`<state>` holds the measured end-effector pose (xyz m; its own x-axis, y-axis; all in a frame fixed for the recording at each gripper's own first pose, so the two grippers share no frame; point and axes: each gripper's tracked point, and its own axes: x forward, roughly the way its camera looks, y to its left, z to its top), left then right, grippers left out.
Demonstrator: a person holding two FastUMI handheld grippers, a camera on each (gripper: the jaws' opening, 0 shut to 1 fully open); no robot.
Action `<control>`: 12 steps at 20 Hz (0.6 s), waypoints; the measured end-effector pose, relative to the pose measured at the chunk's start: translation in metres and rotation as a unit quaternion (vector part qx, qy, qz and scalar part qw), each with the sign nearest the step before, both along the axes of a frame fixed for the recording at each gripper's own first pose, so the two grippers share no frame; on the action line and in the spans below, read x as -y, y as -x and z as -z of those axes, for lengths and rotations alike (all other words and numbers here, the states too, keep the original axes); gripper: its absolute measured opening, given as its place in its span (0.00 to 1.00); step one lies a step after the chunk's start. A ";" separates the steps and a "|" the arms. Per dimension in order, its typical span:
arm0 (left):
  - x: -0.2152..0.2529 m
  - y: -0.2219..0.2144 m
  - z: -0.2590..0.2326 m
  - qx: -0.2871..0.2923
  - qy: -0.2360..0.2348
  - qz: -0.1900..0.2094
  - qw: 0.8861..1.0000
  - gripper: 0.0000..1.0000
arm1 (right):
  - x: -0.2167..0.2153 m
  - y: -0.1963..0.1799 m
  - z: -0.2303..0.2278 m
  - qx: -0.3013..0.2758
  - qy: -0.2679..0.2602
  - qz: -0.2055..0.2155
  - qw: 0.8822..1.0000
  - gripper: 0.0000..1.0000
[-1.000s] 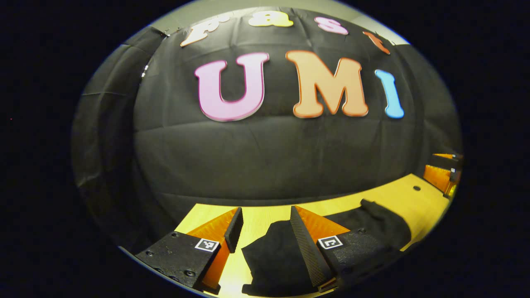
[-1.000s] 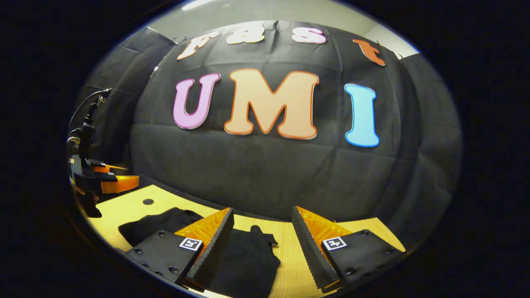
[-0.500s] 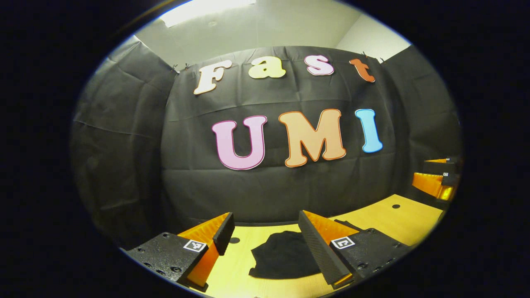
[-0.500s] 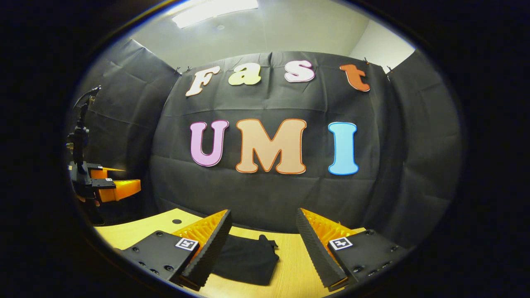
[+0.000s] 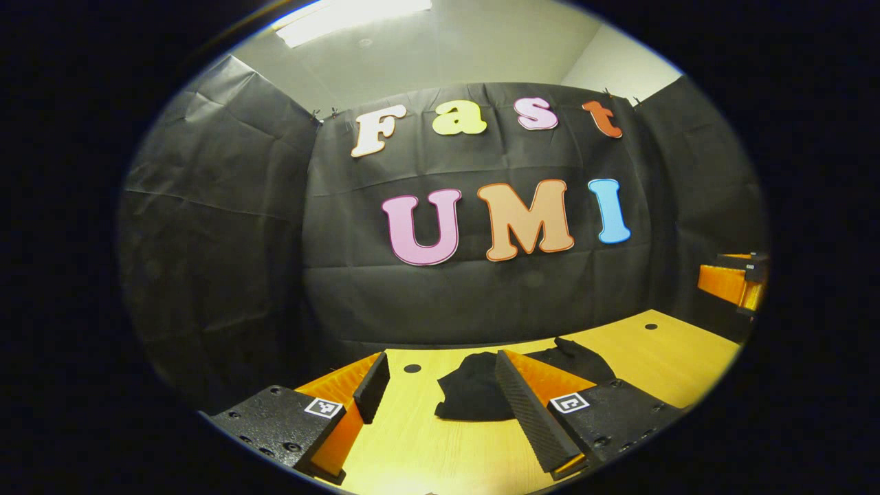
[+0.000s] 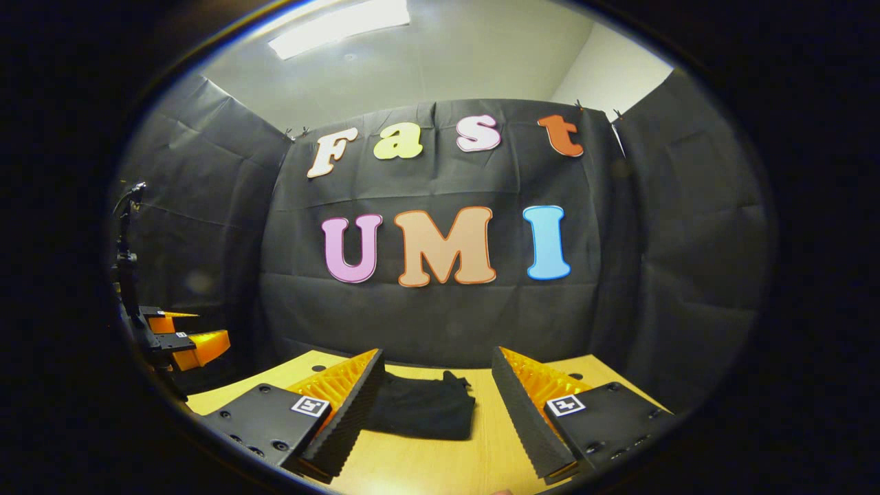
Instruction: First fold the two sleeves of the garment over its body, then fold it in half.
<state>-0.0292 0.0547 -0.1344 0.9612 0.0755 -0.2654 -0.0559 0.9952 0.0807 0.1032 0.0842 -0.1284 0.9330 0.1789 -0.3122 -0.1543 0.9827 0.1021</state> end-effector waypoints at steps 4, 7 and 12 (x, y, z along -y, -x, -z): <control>0.009 0.026 0.029 -0.020 0.003 0.016 1.000 0.93 | -0.005 0.024 0.011 -0.029 0.000 0.004 1.000 1.00; 0.006 0.036 0.019 -0.016 0.014 0.020 1.000 0.93 | -0.005 0.031 0.003 -0.021 0.003 0.013 1.000 1.00; -0.005 0.043 -0.002 0.001 0.028 0.020 0.999 0.93 | -0.008 0.041 -0.010 -0.011 0.016 0.013 1.000 0.98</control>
